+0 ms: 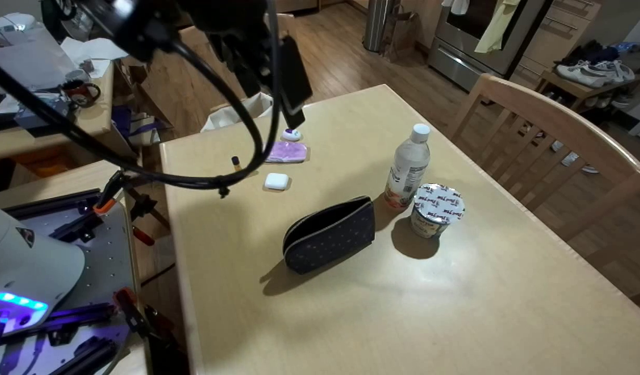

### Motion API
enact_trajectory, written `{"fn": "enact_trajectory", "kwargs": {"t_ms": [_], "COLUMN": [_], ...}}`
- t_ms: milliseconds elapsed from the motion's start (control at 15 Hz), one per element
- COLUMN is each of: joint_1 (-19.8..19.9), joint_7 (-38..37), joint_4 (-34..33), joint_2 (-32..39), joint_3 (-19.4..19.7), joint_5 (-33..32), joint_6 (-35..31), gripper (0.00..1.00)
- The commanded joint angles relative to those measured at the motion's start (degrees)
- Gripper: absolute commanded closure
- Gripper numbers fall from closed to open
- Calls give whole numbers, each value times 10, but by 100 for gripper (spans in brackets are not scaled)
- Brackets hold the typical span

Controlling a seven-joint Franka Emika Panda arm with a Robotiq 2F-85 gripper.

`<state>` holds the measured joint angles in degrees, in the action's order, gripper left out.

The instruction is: Pick up the small bag from the table and put it in the bag on the chair.

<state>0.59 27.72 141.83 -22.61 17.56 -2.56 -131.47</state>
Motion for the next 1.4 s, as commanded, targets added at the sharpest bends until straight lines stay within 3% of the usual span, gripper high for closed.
{"fn": "enact_trajectory", "kwargs": {"t_ms": [0,267,733,1333], "joint_1": [-23,3,40,84], "joint_7": [99,83,33,48], "joint_4": [-54,-79,-120,-141], "joint_2": [83,138,225,277], "joint_3": [28,10,-19,-40], "joint_5": [87,129,132,144], "joint_6": [13,25,83,103], "gripper": [0,0,0,0]}}
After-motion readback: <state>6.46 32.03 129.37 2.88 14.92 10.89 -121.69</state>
